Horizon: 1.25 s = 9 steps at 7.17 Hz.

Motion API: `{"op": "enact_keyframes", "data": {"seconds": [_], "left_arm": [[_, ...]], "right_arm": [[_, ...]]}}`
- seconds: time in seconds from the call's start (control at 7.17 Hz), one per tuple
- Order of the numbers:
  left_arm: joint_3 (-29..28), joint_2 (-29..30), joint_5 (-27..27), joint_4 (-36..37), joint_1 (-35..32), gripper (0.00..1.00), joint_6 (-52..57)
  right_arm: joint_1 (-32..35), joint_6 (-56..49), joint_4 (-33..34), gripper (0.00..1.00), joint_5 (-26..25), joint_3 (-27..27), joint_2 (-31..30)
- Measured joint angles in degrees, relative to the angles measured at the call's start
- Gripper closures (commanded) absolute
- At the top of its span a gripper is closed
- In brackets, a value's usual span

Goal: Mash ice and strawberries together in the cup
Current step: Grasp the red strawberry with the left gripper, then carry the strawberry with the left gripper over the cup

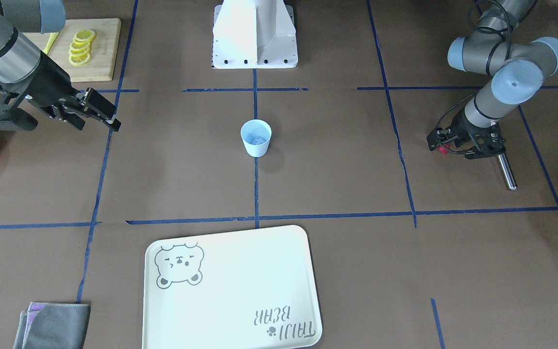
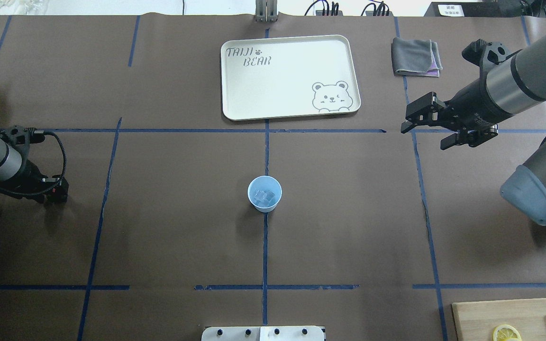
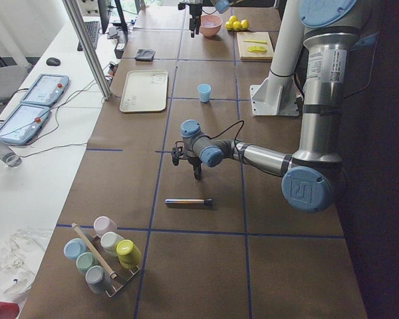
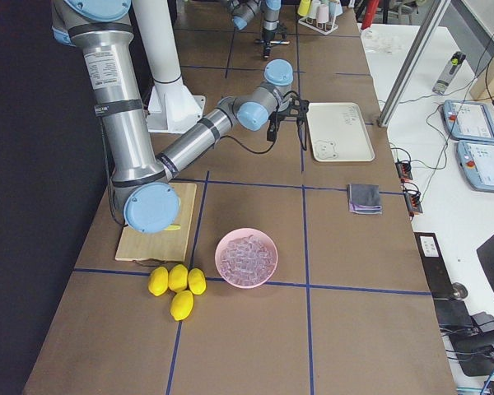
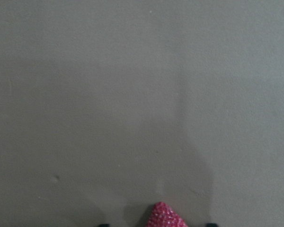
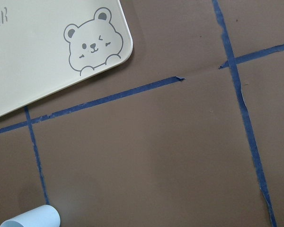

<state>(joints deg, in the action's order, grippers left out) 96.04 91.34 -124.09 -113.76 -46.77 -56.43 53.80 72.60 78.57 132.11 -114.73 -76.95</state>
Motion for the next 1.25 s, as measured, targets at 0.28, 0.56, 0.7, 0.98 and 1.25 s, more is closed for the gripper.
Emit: {"op": "enact_keyframes", "data": {"seconds": [0.28,0.56,0.7,0.98,1.25], "left_arm": [[0.53,0.09,-0.20,-0.33,-0.08,1.00,0.41],[2.37,1.88,-0.20,-0.53,0.03,1.00,0.11],[3.93,4.66,-0.19,-0.43,0.12,1.00,-0.98],[5.12,14.23,0.03,-0.25,2.24,1.00,-6.85],[4.33,23.78,3.09,-0.10,8.85,1.00,-14.05]], "right_arm": [[-0.01,0.00,-0.06,0.01,-0.26,-0.24,-0.05],[0.16,0.00,-0.08,0.01,-0.63,-0.60,-0.36],[0.36,-0.02,-0.13,0.01,-0.68,-1.05,-0.94],[1.21,-1.34,-0.27,0.01,-0.71,-1.52,-2.55],[2.75,-7.45,-0.39,0.01,-0.71,-1.48,-5.75]]}}
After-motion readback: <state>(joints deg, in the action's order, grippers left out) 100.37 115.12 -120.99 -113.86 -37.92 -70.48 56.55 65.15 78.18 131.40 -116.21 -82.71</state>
